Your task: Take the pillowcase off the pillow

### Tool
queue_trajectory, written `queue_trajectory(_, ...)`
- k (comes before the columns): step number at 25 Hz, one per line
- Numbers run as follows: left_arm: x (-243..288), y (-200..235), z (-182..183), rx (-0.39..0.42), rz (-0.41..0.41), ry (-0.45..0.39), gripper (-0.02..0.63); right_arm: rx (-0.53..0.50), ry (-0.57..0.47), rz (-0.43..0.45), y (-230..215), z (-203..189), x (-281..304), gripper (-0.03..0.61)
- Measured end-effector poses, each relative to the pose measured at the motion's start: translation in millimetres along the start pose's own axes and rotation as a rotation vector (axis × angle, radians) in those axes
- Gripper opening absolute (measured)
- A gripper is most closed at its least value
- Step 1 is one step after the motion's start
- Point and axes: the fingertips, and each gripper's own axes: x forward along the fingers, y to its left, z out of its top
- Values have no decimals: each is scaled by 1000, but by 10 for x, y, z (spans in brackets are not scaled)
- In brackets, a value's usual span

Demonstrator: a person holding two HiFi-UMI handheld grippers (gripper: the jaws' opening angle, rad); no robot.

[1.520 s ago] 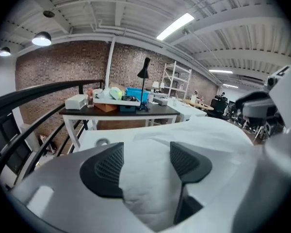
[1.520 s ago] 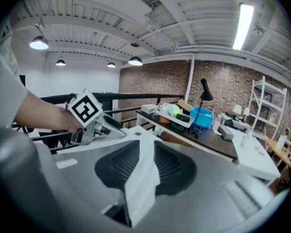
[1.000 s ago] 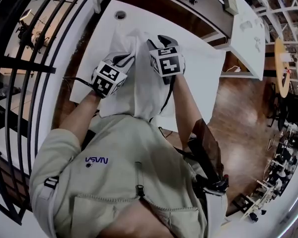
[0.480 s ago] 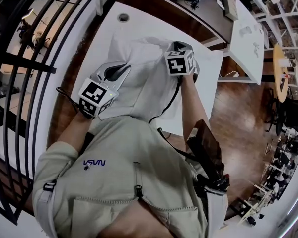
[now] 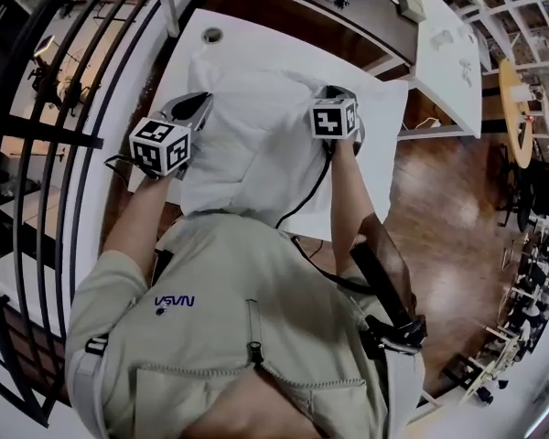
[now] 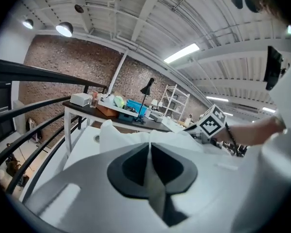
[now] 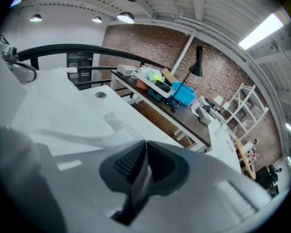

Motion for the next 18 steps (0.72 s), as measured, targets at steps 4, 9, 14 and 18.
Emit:
queue_trajectory(4,185,-33,-85,86,-17,20,40,16,-93,47,81,79,-80,40)
queue_trajectory(9,144,-149,141,162,-11,-29,186,168,-249,96,101,168,-517,60)
queue_trajectory(14,-232,-533,172,251,11,-56,207,246,-347,167,448,-45,-1157,64)
queue_trajectory(18,-590,-914,-187,270,43,-1,224,262,-418,236,764,-229,-1686,77)
